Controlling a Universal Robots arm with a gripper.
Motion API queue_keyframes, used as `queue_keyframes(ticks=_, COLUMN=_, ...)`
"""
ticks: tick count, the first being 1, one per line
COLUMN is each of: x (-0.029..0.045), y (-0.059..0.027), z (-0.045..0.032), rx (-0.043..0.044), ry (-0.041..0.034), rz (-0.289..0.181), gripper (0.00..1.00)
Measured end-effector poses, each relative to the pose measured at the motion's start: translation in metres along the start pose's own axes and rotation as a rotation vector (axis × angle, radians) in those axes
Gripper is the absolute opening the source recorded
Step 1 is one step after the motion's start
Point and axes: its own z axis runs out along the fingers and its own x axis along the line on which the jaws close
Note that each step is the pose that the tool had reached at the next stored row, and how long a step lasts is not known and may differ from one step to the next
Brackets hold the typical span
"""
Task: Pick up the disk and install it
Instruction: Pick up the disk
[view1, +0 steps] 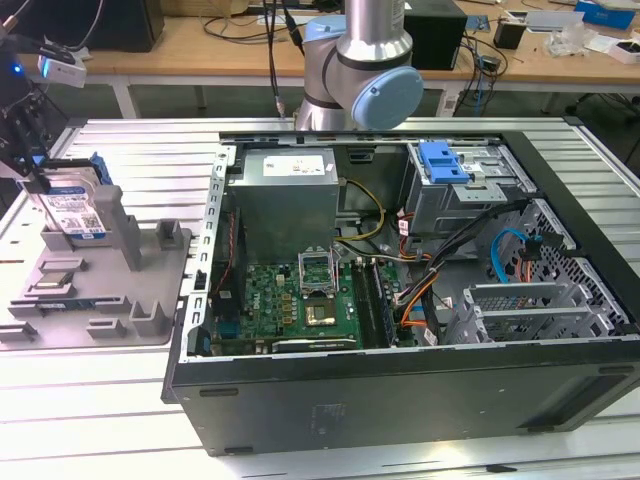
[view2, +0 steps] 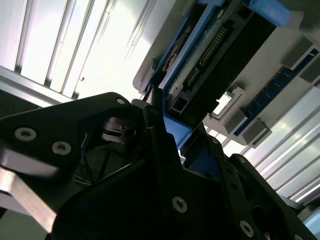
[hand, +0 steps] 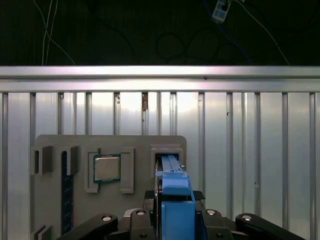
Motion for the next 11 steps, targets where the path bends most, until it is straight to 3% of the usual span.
queue_keyframes(ticks=11, x=0.0000, y=0.0000, z=-0.0024, rx=0.0001, ry=0.0020, rz=0.000, gripper=0.37)
